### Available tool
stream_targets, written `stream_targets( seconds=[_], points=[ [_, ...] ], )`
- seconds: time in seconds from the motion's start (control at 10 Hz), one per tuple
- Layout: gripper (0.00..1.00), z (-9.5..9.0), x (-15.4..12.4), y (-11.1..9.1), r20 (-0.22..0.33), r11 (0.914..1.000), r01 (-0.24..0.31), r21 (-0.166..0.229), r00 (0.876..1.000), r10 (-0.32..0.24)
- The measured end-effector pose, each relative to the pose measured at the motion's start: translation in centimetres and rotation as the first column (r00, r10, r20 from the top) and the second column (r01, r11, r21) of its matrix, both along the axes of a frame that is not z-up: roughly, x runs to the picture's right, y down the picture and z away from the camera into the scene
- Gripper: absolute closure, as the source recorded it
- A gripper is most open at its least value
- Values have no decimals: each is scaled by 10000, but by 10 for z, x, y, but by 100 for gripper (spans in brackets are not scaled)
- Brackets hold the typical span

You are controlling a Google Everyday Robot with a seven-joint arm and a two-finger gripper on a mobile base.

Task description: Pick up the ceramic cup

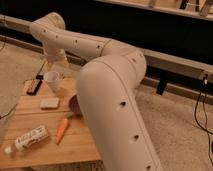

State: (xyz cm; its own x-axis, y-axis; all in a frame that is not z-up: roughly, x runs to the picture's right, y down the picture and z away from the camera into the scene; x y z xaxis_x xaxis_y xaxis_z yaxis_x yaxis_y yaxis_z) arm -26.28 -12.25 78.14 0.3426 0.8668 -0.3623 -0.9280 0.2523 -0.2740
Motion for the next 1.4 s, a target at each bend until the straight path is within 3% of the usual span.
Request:
stream_targets(
  seconds=[0.4, 0.8, 1.1, 1.4],
  points=[
    [35, 36, -20, -3, -314, 9990, 252, -370, 9992, -264],
    [35, 78, -12, -8, -708, 9975, -58, -707, 9975, 8],
    [35, 115, -15, 6, -514, 9909, -586, -1215, 9973, 527],
    [35, 136, -29, 28, -407, 9856, -624, -1571, 9976, 567]
  ],
)
